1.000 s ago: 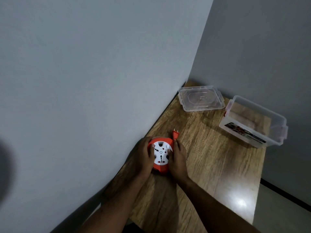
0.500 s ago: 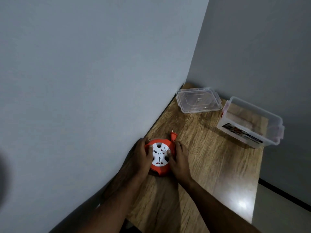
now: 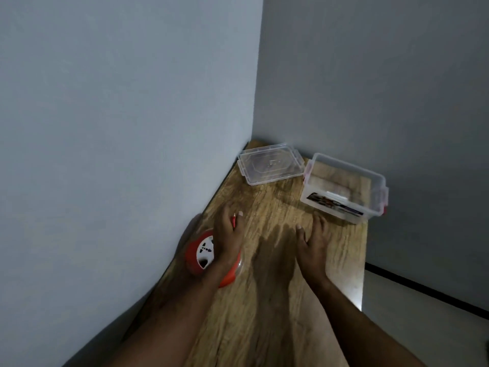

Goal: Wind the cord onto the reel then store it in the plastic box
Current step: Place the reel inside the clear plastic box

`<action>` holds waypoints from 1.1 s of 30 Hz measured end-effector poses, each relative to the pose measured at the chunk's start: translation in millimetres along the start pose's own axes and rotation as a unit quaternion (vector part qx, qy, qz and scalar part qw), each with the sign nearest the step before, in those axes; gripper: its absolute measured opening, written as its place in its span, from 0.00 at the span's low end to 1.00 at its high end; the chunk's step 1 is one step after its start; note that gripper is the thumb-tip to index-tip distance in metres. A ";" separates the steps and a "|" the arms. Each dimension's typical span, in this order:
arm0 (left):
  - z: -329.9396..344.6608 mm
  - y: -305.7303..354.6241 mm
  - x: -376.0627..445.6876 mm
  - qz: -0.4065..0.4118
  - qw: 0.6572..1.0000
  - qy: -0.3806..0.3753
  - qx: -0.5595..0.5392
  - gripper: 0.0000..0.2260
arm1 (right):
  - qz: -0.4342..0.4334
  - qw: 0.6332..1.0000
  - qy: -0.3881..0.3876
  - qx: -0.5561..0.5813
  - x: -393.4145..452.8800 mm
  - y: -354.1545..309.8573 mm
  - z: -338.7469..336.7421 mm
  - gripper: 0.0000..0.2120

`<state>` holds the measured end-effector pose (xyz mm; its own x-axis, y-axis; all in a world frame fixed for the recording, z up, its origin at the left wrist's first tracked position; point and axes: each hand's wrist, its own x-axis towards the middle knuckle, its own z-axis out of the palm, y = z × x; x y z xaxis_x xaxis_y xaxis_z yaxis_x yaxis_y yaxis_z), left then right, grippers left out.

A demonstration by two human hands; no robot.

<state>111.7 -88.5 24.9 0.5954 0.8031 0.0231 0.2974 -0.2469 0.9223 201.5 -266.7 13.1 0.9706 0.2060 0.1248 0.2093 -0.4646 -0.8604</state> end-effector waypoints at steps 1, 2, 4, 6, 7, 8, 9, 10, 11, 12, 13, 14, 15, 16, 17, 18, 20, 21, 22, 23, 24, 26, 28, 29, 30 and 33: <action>8.9 5.6 -0.3 0.003 1.000 -0.006 -0.010 0.14 | 0.009 1.000 0.024 0.005 5.9 3.1 -10.0 0.27; 16.5 10.1 0.5 0.004 1.000 -0.011 -0.019 0.14 | 0.018 0.999 0.047 0.007 11.5 5.6 -18.4 0.26; 33.9 21.2 2.1 -0.001 0.999 -0.027 -0.031 0.18 | 0.033 0.995 0.092 0.003 23.3 11.9 -35.4 0.26; 52.2 31.9 4.2 -0.010 0.998 -0.043 -0.043 0.21 | 0.045 0.990 0.131 -0.006 34.9 18.8 -51.2 0.26; 62.4 37.0 6.3 -0.010 0.998 -0.047 -0.051 0.21 | 0.051 0.988 0.146 -0.007 40.9 23.3 -58.7 0.26; 71.9 42.3 8.8 -0.011 0.997 -0.051 -0.057 0.20 | 0.060 0.986 0.157 -0.004 46.9 28.0 -65.1 0.26; 81.7 47.9 11.8 -0.015 0.996 -0.057 -0.064 0.21 | 0.072 0.984 0.166 0.003 53.2 32.8 -71.1 0.27; 91.4 53.3 14.7 -0.024 0.995 -0.063 -0.072 0.21 | 0.083 0.982 0.172 0.012 59.2 37.4 -76.1 0.27; 99.9 57.6 17.5 -0.035 0.994 -0.069 -0.081 0.22 | 0.091 0.980 0.175 0.020 64.1 41.3 -79.5 0.28; 110.2 62.9 21.0 -0.046 0.992 -0.076 -0.088 0.23 | 0.096 0.979 0.180 0.029 70.4 46.0 -83.0 0.28; 120.5 67.4 24.2 -0.057 0.990 -0.084 -0.094 0.24 | 0.100 0.977 0.184 0.038 76.4 50.4 -85.6 0.29; 130.7 71.3 28.0 -0.063 0.988 -0.093 -0.102 0.24 | 0.103 0.976 0.188 0.046 82.8 54.4 -86.9 0.29; 140.4 74.7 31.7 -0.066 0.986 -0.103 -0.113 0.25 | 0.108 0.974 0.192 0.055 88.9 57.9 -87.7 0.29; 148.6 77.5 35.1 -0.066 0.984 -0.112 -0.125 0.26 | 0.114 0.972 0.194 0.065 94.5 60.9 -88.1 0.29; 158.9 79.5 40.1 -0.069 0.981 -0.119 -0.136 0.27 | 0.120 0.971 0.194 0.079 101.4 64.7 -88.2 0.29; 168.2 81.1 45.0 -0.076 0.978 -0.127 -0.145 0.27 | 0.124 0.969 0.191 0.095 107.8 67.9 -88.0 0.29; 183.7 83.4 54.9 -0.093 0.972 -0.141 -0.165 0.28 | 0.126 0.966 0.184 0.128 118.6 72.9 -86.1 0.30; 189.0 84.5 60.0 -0.096 0.968 -0.146 -0.179 0.27 | 0.127 0.965 0.182 0.140 122.7 74.0 -85.1 0.30; 194.9 84.8 66.0 -0.098 0.965 -0.149 -0.192 0.26 | 0.131 0.963 0.181 0.150 127.5 75.9 -84.1 0.30; 200.3 84.9 72.2 -0.100 0.962 -0.150 -0.205 0.24 | 0.137 0.961 0.179 0.160 132.1 78.2 -83.3 0.30; 204.4 85.3 77.7 -0.104 0.959 -0.154 -0.215 0.22 | 0.142 0.959 0.178 0.170 136.4 80.9 -82.1 0.30; 210.1 85.0 85.0 -0.120 0.949 -0.176 -0.234 0.22 | 0.152 0.954 0.175 0.189 142.4 85.5 -80.3 0.31; 215.8 83.7 87.8 -0.122 0.942 -0.201 -0.239 0.21 | 0.158 0.949 0.175 0.209 146.5 89.7 -78.7 0.32; 217.6 83.2 87.4 -0.121 0.941 -0.209 -0.237 0.20 | 0.155 0.947 0.176 0.219 147.6 90.9 -77.8 0.32; 218.8 82.6 86.3 -0.124 0.940 -0.212 -0.237 0.20 | 0.149 0.946 0.176 0.229 148.3 91.7 -76.8 0.32; 219.5 80.8 83.6 -0.131 0.941 -0.205 -0.235 0.20 | 0.139 0.943 0.179 0.245 148.5 93.7 -75.9 0.31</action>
<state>349.3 -160.3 16.7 0.8139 0.5032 -0.2905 0.1682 0.2745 0.9468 374.3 -345.1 -11.5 0.9763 -0.2090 -0.0554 -0.0537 0.0141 -0.9985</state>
